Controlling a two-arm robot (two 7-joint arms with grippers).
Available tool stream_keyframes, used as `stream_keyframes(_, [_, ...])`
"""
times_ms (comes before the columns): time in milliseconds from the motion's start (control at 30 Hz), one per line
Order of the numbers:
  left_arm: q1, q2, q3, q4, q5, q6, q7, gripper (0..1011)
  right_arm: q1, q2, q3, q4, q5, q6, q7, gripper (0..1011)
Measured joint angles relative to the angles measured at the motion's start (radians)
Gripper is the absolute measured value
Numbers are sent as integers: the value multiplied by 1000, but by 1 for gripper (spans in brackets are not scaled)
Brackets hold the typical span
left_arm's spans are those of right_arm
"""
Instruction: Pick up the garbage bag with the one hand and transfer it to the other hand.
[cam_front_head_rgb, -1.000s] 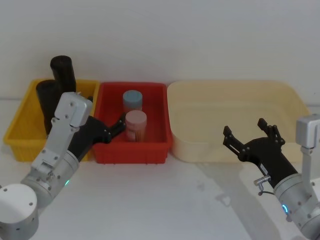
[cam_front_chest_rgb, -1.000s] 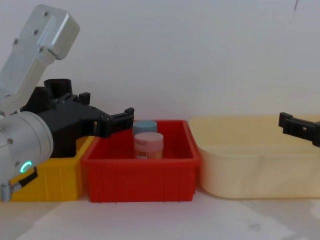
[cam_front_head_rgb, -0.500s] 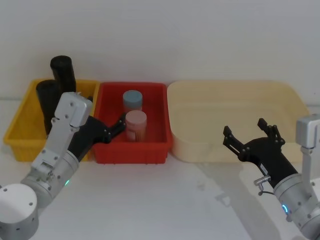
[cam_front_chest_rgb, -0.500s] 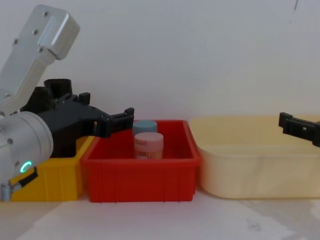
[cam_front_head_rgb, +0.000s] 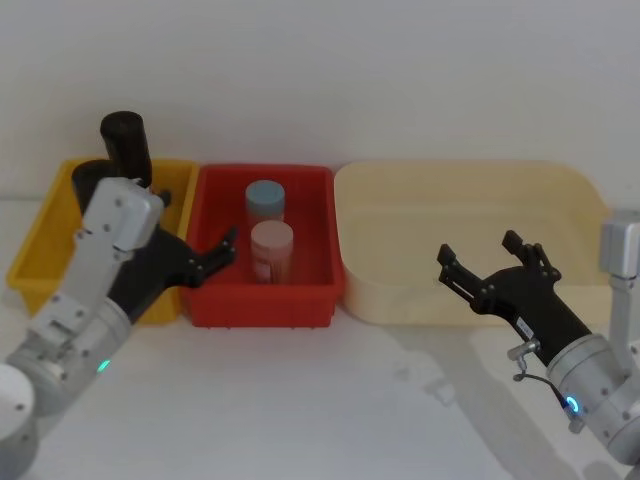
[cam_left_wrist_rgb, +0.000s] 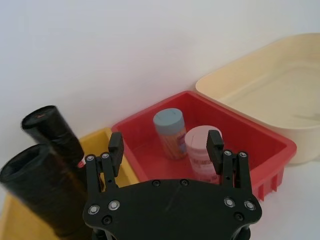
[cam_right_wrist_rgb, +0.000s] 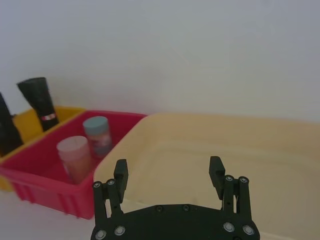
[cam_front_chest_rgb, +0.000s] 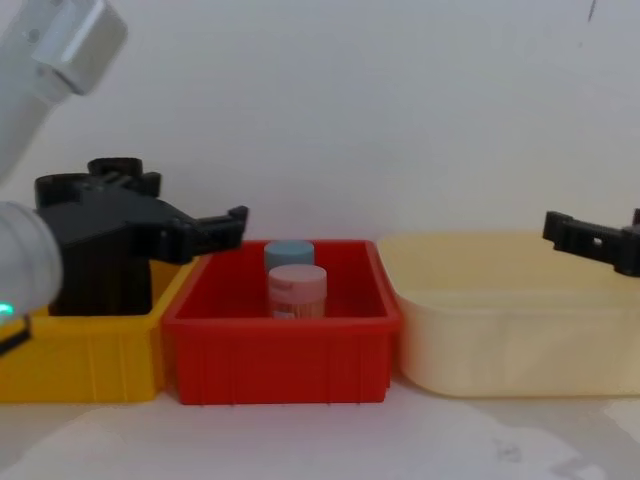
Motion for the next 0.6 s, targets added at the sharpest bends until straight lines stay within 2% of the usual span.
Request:
stream_keyframes(100, [25,31,-28,-34,-23,14,-18,1000,15,0,6,0,44,27,38,1001])
stream_keyframes(333, [89,97,-123,-102,-94,42,-50,1000,49,1,6,0,123,80,105,1001])
stream_keyframes(433, [122,125,-183,-123,-140,59,-65,1000,75,-2,-2,4,155,107,133,1001])
stream_keyframes(600, [146,148,-246,-130,-195,80,-81,1000,119,-13,-24,23,187,144,163,1001])
